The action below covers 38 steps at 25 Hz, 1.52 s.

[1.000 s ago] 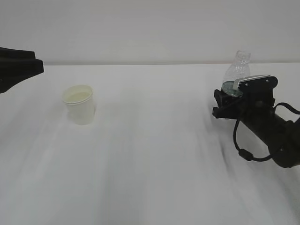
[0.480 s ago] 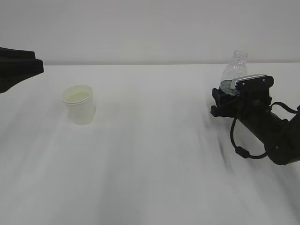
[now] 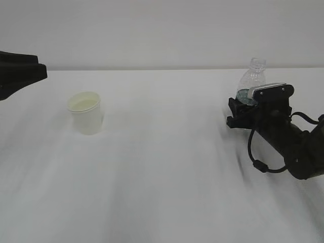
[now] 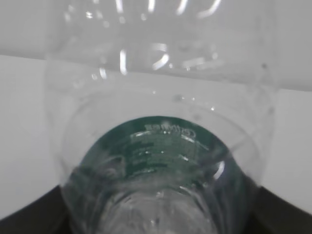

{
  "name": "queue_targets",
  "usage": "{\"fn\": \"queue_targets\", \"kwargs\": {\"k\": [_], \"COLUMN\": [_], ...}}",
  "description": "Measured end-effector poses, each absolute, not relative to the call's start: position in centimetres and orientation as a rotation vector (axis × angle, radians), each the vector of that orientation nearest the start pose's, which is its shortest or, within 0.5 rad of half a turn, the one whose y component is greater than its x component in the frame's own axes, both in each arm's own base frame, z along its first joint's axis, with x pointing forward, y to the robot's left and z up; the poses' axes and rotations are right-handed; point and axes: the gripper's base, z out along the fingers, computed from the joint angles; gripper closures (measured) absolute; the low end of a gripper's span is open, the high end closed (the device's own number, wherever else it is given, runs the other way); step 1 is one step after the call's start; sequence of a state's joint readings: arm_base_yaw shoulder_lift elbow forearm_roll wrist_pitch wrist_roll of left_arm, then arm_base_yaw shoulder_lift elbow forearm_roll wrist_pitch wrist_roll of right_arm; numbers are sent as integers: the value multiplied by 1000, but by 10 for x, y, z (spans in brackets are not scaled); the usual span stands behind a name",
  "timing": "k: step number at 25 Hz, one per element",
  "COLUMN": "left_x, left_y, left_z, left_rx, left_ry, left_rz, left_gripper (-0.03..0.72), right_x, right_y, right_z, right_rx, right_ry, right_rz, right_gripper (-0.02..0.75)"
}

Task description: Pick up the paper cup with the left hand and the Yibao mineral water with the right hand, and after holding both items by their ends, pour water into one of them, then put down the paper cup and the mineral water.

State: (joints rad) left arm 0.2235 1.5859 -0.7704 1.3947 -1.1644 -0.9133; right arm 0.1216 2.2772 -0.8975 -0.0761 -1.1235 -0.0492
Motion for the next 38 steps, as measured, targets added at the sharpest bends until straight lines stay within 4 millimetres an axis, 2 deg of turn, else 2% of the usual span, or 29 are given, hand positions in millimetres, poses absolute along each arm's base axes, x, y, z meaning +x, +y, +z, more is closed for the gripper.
{"fn": "queue_targets", "kwargs": {"k": [21,38], "left_x": [293,293], "left_y": [-18,-18], "left_z": [241,241], "left_rx": [732,732], "left_ry": [1613,1613], "left_rz": [-739,-739], "left_gripper": [347,347], "right_x": [390,391], "right_y": [54,54], "right_z": [63,65], "right_rx": [-226,-228], "right_ry": [1721,1709], "right_rz": [88,90], "right_gripper": [269,141]}}
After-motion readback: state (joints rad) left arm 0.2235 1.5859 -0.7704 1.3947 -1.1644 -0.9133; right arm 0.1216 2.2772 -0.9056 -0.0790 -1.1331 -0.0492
